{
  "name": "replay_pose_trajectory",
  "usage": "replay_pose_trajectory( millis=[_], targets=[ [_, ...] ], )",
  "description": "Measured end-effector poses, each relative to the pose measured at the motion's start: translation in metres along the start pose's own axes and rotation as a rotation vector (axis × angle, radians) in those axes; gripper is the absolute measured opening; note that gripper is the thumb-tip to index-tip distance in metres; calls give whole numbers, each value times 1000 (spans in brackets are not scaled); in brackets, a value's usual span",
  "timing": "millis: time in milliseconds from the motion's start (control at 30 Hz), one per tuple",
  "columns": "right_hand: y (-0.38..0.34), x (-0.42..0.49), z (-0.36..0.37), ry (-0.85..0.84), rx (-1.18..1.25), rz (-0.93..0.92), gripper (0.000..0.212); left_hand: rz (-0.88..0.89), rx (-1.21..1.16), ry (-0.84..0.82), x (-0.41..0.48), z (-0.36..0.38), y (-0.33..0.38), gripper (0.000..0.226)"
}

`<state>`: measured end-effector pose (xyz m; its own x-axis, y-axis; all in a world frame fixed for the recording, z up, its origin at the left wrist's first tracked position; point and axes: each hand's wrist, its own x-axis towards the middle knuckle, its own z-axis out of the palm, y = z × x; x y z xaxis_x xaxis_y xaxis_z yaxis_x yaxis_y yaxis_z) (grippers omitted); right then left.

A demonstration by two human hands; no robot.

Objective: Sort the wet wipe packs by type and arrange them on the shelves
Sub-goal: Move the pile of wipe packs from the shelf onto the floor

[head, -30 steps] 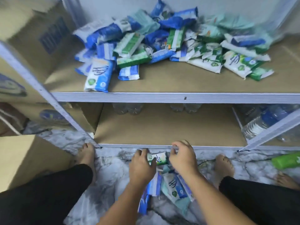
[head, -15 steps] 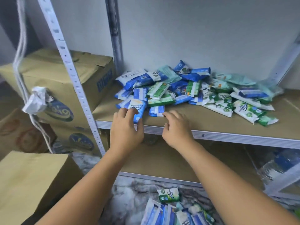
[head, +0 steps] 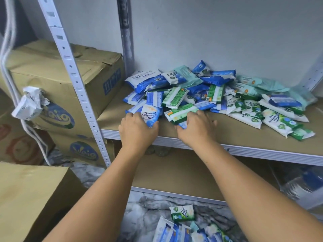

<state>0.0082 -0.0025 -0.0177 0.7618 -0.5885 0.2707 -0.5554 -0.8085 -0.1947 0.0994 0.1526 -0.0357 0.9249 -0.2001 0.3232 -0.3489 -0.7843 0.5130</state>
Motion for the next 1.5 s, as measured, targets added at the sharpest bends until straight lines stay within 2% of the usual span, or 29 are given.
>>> replay_pose_trajectory(
  millis=[233, 400, 567, 700, 767, 867, 1000, 1133, 1200, 1300, 1333, 1500],
  targets=[
    [14, 5, -39, -258, 74, 129, 42, 47, -130, 2, -26, -7, -1, 48],
    [40, -15, -64, -276, 89, 225, 27, 57, -162, -43, -55, -8, 1, 56],
    [74, -73, -61, -151, 117, 295, 38, 86, -224, -213, -101, -16, 16, 47],
    [101, -147, -33, 58, 301, 324, 23, 192, -152, -338, -137, -10, 20, 42],
    [111, -174, -10, 95, 373, 354, 20, 227, -97, -420, -154, 3, 17, 39],
    [120, -199, 31, -89, 384, 434, 21, 168, -29, -610, -180, 39, 1, 43],
    [130, -230, 89, -438, 320, 524, 27, -122, 6, -846, -222, 92, -38, 61],
    [137, -276, 145, -765, 254, 514, 28, -338, -13, -1033, -282, 132, -82, 98],
    [139, -300, 169, -892, 175, 411, 30, -367, 5, -1076, -310, 150, -100, 93],
    [139, -332, 204, -991, 82, 257, 50, -404, 16, -1060, -343, 167, -122, 62],
    [139, -340, 215, -1013, 49, 225, 53, -422, 18, -1057, -351, 172, -127, 59],
    [137, -364, 257, -1054, -72, 198, 38, -537, 51, -1096, -373, 196, -155, 65]
  ],
)
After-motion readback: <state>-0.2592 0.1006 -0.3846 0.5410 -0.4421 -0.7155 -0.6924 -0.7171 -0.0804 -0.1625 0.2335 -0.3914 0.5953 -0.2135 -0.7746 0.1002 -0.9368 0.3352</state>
